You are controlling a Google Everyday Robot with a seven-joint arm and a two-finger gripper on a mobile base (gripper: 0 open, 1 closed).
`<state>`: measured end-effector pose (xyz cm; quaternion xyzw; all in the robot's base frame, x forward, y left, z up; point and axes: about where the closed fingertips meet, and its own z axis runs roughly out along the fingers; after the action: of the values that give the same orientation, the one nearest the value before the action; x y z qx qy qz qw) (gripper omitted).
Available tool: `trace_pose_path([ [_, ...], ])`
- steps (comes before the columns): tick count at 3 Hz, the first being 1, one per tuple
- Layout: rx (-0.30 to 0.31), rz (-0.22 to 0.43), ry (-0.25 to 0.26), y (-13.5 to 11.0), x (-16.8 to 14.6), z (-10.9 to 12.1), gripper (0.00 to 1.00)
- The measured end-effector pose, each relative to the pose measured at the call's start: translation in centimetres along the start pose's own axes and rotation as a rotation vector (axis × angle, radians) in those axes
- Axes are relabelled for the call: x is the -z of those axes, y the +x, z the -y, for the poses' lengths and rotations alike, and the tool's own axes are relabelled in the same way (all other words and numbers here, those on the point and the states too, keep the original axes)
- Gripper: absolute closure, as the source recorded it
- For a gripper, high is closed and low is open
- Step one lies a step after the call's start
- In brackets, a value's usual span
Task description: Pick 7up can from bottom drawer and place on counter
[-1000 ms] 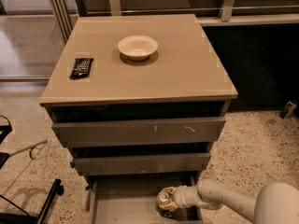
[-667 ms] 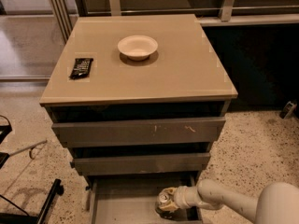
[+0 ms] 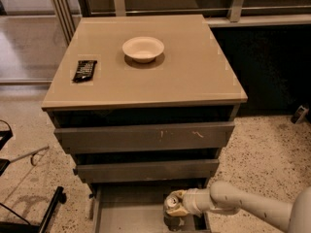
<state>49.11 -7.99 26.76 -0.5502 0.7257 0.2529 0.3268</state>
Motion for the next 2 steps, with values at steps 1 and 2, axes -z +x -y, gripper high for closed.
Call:
trace_pose_path([
  [1,0.018,-0.019,0.01,-7.12,6.24,-0.49,1.0],
  [2,0.041,-0.024,0.028,-7.65,6.85,0.49,1.0],
])
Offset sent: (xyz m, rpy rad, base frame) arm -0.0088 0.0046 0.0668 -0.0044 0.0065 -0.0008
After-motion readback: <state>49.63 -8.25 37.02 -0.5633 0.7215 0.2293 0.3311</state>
